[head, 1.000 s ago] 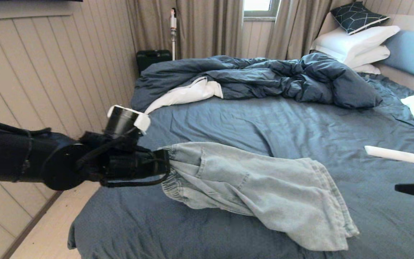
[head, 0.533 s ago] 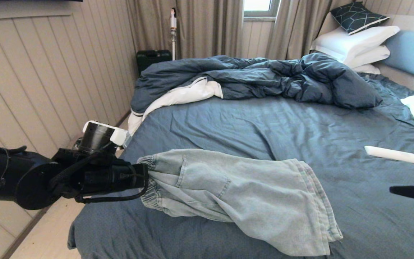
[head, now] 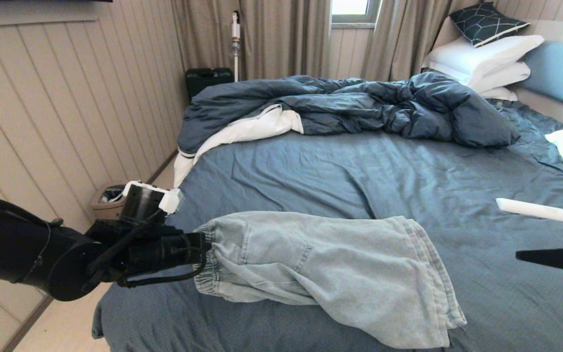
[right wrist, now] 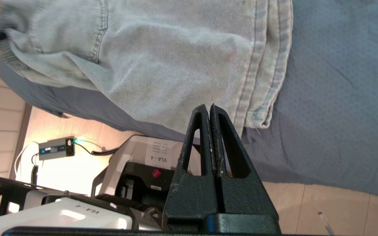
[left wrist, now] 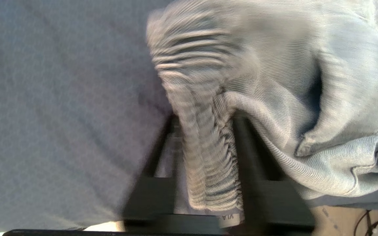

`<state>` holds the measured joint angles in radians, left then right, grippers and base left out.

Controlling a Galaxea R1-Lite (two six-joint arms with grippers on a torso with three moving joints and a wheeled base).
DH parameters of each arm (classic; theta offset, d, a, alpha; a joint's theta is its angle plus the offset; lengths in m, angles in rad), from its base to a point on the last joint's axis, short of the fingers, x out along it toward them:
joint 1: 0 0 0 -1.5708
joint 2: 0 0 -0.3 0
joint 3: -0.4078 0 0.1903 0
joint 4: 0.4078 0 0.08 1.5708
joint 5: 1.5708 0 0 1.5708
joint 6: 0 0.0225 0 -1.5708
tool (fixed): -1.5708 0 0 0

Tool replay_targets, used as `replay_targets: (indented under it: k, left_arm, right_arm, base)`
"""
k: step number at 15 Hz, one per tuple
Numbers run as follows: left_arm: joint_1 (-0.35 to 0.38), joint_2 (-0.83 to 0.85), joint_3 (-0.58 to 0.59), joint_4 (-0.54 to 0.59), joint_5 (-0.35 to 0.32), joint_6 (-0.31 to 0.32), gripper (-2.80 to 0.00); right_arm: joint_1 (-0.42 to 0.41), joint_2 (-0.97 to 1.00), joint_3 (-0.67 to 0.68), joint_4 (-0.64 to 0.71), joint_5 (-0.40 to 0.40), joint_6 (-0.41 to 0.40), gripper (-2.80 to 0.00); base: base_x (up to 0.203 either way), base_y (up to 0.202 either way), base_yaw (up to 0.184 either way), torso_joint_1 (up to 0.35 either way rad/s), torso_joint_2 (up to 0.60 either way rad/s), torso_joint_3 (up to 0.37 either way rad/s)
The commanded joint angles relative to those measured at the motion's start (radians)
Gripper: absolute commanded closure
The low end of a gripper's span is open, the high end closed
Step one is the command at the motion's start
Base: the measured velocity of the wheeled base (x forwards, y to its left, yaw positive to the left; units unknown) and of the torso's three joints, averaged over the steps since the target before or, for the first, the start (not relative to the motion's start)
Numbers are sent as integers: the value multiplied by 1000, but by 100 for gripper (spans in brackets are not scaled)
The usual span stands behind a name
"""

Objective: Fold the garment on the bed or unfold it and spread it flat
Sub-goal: Unford the blue shorts

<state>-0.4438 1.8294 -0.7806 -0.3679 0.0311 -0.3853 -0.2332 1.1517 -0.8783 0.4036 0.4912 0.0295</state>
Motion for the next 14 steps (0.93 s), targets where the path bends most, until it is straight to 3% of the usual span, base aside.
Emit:
replay_targets:
  k: [1,5,11,14]
  left_arm:
    - [0,-33,22,-13,0,1,-280]
    - [11,-140,4,-43,-12,16,-280]
    - [31,188,-183,-107,-37,25,-280]
    - [56,261,-225,-155,-95,50,-280]
  right_arm:
    - [0,11,1,1,7,0,0]
    - [2,38,3,-21,30,0,0]
    - [8,48,15,-43,52,-3,0]
    - [8,49,16,-46,52,-3,0]
  base:
    - [0,0,0,0,0,0]
    - [0,0,0,0,0,0]
    - [0,0,0,0,0,0]
    - [0,0,0,0,0,0]
